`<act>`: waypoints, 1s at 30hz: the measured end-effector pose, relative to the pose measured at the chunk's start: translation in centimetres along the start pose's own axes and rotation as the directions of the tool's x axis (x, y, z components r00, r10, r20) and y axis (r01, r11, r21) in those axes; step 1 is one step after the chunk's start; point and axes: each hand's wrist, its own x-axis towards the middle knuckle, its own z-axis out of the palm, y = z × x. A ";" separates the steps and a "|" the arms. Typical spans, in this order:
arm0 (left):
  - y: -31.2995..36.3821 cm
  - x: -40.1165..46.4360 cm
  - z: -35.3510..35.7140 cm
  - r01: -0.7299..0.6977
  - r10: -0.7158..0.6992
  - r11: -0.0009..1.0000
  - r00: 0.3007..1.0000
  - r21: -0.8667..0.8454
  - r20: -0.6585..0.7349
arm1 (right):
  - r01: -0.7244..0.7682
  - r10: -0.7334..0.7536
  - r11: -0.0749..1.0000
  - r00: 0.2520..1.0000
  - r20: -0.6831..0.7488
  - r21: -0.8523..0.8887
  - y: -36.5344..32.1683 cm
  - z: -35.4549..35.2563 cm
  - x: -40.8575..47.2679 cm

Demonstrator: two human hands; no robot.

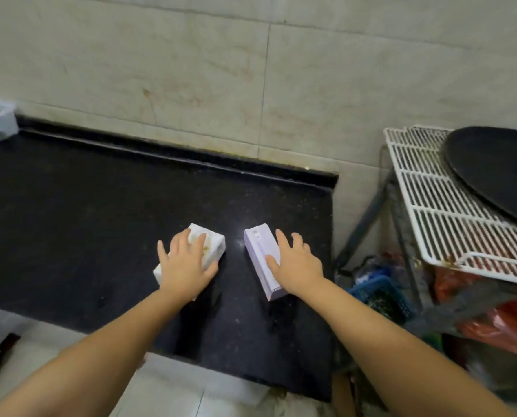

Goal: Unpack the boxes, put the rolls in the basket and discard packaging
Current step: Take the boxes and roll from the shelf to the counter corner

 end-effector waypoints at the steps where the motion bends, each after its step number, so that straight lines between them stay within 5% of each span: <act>1: 1.6 1.1 -0.9 -0.033 0.032 0.999 0.999 -0.027 -0.021 | 0.018 -0.017 1.000 0.999 -0.047 0.015 0.3 -2.0 0.2; 5: 11.0 5.4 -5.1 -0.267 0.236 0.941 0.958 -0.209 -0.160 | 0.057 -0.039 0.997 0.951 -0.306 0.051 3.1 -11.7 0.3; 11: 29.8 6.5 -10.8 -0.690 0.605 0.619 0.723 -0.376 -0.333 | -0.124 0.107 0.992 0.822 -0.559 0.008 16.2 -24.3 -3.4; 14: 38.1 4.9 -11.4 -0.760 0.697 0.524 0.643 -0.385 -0.319 | -0.358 0.255 0.929 0.805 -0.535 -0.096 24.0 -26.2 -6.1; 21: 50.0 2.6 -9.7 -0.783 0.805 0.593 0.569 -0.187 0.168 | -0.550 0.458 0.760 0.831 -0.315 -0.346 36.8 -26.2 -8.9; 30: 50.5 3.1 -7.0 -0.764 0.787 0.614 0.612 -0.197 0.079 | -0.555 0.529 0.824 0.826 -0.195 -0.113 41.8 -28.2 -8.6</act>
